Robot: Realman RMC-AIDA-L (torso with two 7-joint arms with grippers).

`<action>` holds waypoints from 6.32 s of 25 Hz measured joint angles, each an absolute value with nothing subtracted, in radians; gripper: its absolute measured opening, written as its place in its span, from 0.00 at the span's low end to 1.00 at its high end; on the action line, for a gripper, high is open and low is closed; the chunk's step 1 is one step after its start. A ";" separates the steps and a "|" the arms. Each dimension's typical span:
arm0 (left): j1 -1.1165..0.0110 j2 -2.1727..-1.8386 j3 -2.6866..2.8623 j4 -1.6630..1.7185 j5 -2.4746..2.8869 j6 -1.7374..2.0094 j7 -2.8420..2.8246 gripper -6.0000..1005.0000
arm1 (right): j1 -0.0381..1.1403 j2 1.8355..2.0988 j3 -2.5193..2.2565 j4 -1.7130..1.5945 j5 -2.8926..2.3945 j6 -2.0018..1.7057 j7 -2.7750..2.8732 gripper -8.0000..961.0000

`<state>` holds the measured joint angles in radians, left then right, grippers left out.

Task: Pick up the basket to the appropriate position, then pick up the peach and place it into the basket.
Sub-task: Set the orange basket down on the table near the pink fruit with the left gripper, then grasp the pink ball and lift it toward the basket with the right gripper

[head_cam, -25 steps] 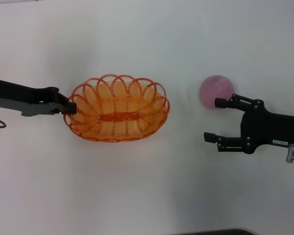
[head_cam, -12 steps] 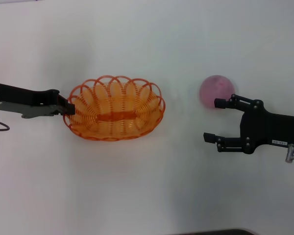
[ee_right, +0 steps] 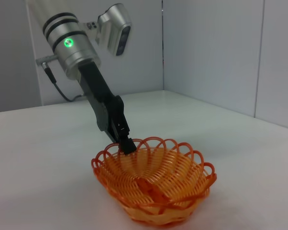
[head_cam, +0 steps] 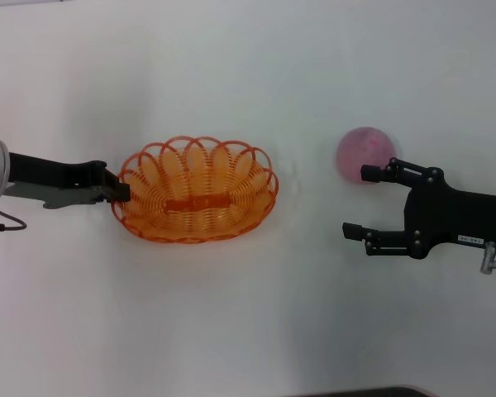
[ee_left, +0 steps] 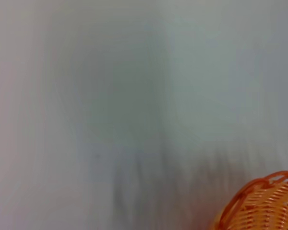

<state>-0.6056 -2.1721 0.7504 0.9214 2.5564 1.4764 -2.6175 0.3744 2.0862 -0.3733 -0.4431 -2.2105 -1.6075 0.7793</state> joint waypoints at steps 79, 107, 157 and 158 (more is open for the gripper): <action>-0.274 -2.173 0.559 0.812 2.203 1.712 -1.148 0.70 | 0.370 2.088 -0.365 -0.440 -2.170 -1.604 0.790 0.95; -0.260 -2.169 0.525 0.803 2.206 1.705 -1.106 0.70 | 0.503 2.025 -0.601 -0.963 -2.336 -1.789 2.204 0.95; -0.262 -2.169 0.506 0.802 2.226 1.718 -1.104 0.70 | 0.812 2.083 -1.002 -0.912 -2.749 -1.488 2.608 0.96; -0.262 -2.169 0.506 0.802 2.226 1.718 -1.104 0.70 | 0.813 2.083 -1.004 -0.910 -2.749 -1.487 2.608 0.96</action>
<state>-0.2621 -2.1692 0.5063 0.8022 2.2259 1.7181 -1.1044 0.8126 2.0832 -1.0036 -0.9102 -2.7490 -1.4870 2.6078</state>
